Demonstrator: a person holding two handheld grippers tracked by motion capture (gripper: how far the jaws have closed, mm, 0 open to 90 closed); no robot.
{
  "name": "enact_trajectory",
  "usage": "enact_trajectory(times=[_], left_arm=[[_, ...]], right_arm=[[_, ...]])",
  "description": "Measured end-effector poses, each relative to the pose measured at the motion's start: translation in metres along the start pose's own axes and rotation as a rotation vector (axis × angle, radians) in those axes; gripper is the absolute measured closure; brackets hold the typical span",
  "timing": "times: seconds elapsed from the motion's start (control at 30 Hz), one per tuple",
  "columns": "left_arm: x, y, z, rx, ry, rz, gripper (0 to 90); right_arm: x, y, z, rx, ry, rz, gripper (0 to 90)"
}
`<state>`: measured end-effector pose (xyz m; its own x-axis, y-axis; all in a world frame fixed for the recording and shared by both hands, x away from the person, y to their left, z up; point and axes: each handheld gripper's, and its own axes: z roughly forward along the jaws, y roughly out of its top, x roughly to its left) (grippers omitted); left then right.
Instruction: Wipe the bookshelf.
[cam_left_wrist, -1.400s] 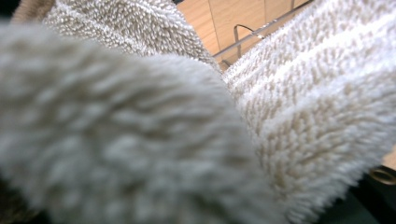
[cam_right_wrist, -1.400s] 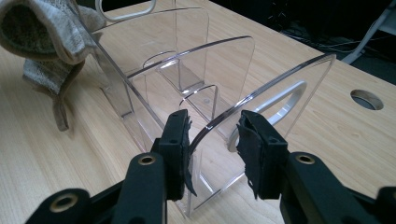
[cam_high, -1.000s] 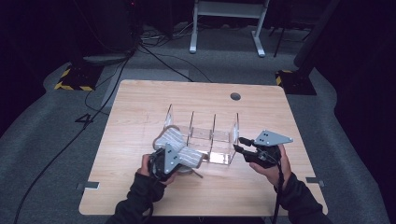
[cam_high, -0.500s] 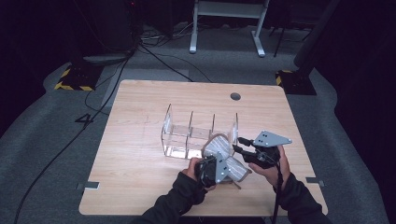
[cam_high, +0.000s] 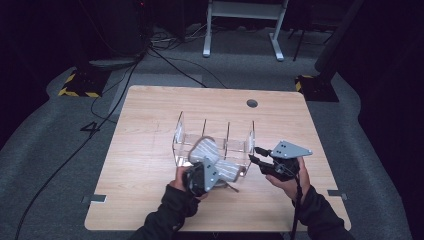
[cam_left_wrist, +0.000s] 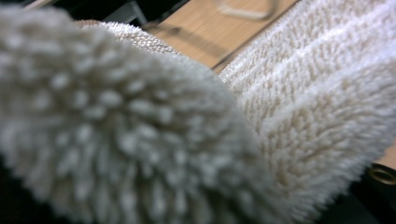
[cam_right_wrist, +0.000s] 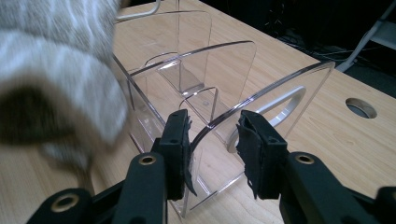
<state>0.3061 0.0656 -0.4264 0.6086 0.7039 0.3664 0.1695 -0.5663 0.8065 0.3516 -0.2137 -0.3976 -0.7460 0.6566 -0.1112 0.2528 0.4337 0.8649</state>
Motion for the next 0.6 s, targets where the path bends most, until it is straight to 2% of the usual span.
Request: enact_trajectory(times=[0.07, 0.1, 0.3, 0.37, 0.4, 0.47, 0.6], left_arm=[[0.013, -0.008, -0.008, 0.011, 0.046, -0.005, 73.6], [0.013, -0.008, -0.008, 0.011, 0.046, -0.005, 73.6], [0.051, -0.029, -0.028, 0.030, 0.130, -0.090, 73.2], [0.062, -0.036, -0.033, 0.036, 0.134, -0.105, 72.9], [0.062, -0.036, -0.033, 0.036, 0.134, -0.105, 72.9], [0.064, -0.038, -0.034, 0.045, 0.173, -0.088, 72.8], [0.068, -0.042, -0.034, 0.035, 0.158, -0.111, 72.5]], right_arm=[[0.000, 0.000, 0.000, -0.001, -0.001, -0.004, 63.7], [0.000, 0.000, 0.000, -0.001, -0.001, -0.004, 63.7], [-0.001, 0.000, 0.000, 0.002, 0.003, -0.002, 63.6], [0.000, 0.001, 0.000, 0.003, 0.008, 0.001, 63.4], [0.000, 0.001, 0.000, 0.003, 0.008, 0.001, 63.4], [0.000, 0.001, 0.000, 0.002, 0.010, 0.000, 63.2], [-0.001, 0.000, 0.000, 0.000, 0.017, 0.007, 63.0]])
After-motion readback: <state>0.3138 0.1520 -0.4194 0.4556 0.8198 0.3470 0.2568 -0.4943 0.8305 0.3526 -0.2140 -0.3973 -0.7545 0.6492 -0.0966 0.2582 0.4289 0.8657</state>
